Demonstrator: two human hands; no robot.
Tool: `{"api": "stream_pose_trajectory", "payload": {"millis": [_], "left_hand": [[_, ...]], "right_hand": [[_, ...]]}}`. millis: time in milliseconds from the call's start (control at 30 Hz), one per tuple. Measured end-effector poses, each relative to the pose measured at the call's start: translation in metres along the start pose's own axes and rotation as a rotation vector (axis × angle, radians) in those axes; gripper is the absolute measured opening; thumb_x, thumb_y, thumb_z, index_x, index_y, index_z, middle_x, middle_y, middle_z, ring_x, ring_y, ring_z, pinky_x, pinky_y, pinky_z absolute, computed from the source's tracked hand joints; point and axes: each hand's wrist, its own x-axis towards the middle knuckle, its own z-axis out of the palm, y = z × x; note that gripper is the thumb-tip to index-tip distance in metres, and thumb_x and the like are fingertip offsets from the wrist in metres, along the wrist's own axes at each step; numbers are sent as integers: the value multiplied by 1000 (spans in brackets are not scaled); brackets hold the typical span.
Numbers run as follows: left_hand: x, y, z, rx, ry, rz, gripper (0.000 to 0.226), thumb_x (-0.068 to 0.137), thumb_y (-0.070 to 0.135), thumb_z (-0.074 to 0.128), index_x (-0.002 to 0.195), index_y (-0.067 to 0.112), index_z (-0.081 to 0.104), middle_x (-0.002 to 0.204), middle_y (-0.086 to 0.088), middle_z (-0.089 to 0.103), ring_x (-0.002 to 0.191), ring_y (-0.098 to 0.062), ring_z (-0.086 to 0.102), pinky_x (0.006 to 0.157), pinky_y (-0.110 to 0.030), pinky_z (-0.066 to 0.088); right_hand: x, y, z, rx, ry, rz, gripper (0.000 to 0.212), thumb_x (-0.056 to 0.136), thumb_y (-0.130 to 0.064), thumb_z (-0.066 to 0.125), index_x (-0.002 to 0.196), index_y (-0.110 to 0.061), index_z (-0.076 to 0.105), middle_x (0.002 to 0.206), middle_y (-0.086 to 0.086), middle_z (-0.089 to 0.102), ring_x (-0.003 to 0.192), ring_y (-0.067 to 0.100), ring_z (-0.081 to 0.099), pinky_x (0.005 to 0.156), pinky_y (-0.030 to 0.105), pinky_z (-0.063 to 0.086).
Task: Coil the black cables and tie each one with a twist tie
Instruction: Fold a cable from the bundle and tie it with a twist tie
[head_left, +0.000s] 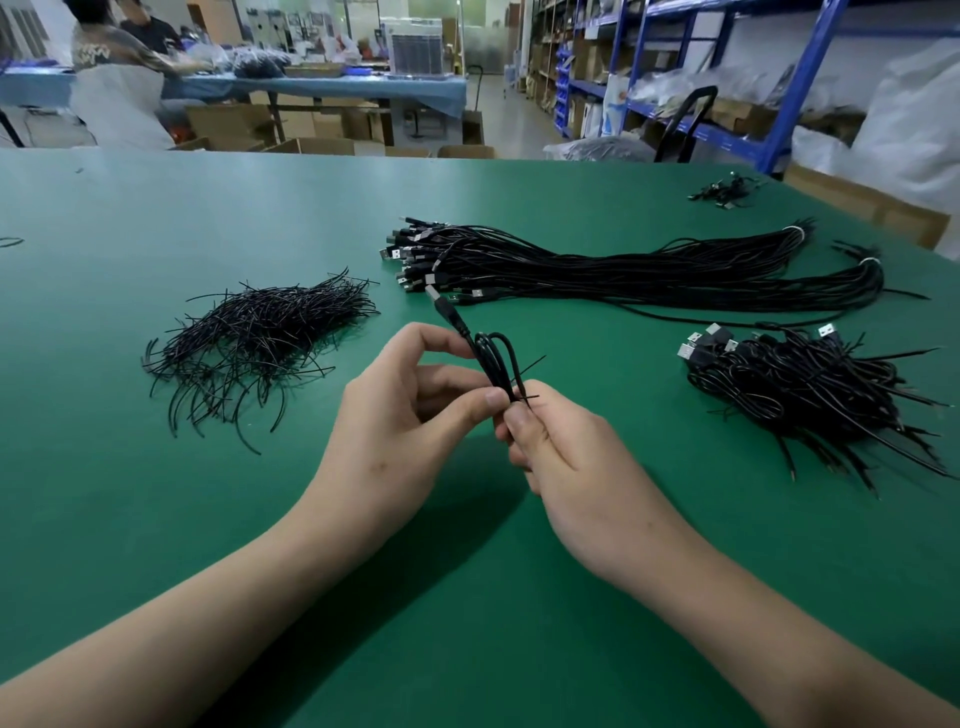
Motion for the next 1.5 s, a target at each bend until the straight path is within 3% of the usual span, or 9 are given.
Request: {"api": "stream_pose_trajectory", "payload": {"millis": [300, 467, 600, 767, 867, 1033, 1200, 1300, 1500], "left_hand": [[-2, 3, 3, -173, -98, 18, 30, 90, 16, 68, 118, 7, 61, 104, -9, 78, 71, -21, 65, 78, -29, 56], [-2, 4, 3, -151, -118, 14, 24, 88, 11, 71, 113, 12, 68, 110, -3, 77, 97, -22, 72, 78, -29, 58], [-3, 4, 5, -94, -90, 53, 19, 87, 9, 71, 105, 16, 69, 104, -1, 78, 91, -18, 72, 72, -28, 54], [-4, 6, 8, -16, -4, 132, 24, 84, 9, 71, 96, 29, 68, 97, 3, 79, 95, -19, 73, 81, -37, 50], [-4, 7, 7, 9, 26, 155, 24, 84, 10, 71, 98, 29, 68, 95, 2, 78, 93, -21, 73, 81, -38, 52], [-3, 7, 6, -27, 39, 140, 20, 84, 10, 72, 95, 26, 69, 92, 1, 77, 92, -20, 74, 85, -39, 56], [0, 5, 3, -138, 46, 46, 16, 82, 12, 72, 95, 22, 73, 86, 4, 76, 83, -17, 73, 83, -29, 57], [2, 2, 1, -163, -7, -35, 19, 81, 15, 73, 101, 17, 74, 78, 2, 70, 75, -13, 63, 78, -24, 52], [4, 1, -3, -193, -67, -138, 27, 81, 16, 71, 107, 10, 74, 78, -3, 73, 76, -15, 70, 74, -24, 57]], "right_hand": [[0, -7, -6, -28, -84, 15, 29, 103, -46, 31, 89, -30, 52, 63, -12, 46, 61, 13, 43, 68, 53, 44], [-2, -9, -11, -79, -131, 12, 26, 98, -51, 32, 91, -37, 52, 73, -10, 56, 70, 11, 52, 71, 45, 48], [-3, -7, -9, -134, -126, -15, 30, 105, -41, 36, 78, -45, 48, 66, -13, 51, 62, 8, 45, 63, 34, 37], [0, -8, -1, 169, -183, 36, 26, 97, -48, 38, 76, -39, 50, 66, -16, 44, 60, 8, 36, 58, 35, 32], [3, -6, 2, 352, -214, 72, 27, 99, -44, 44, 78, -33, 56, 68, -15, 47, 55, 1, 36, 53, 21, 32], [5, -6, -7, 365, -236, 101, 27, 101, -45, 49, 89, -24, 61, 76, -8, 69, 59, 10, 55, 52, 25, 47], [7, -3, -14, 159, 45, -9, 9, 100, -29, 59, 109, -29, 63, 92, -6, 72, 78, 15, 69, 79, 47, 58], [8, -1, -17, 110, 177, -95, 13, 94, -27, 67, 104, -34, 64, 91, -13, 66, 81, 12, 64, 75, 41, 56], [8, 0, -20, 52, 185, -117, 8, 90, -22, 73, 86, -27, 69, 84, -11, 71, 77, 11, 63, 67, 46, 56]]}}
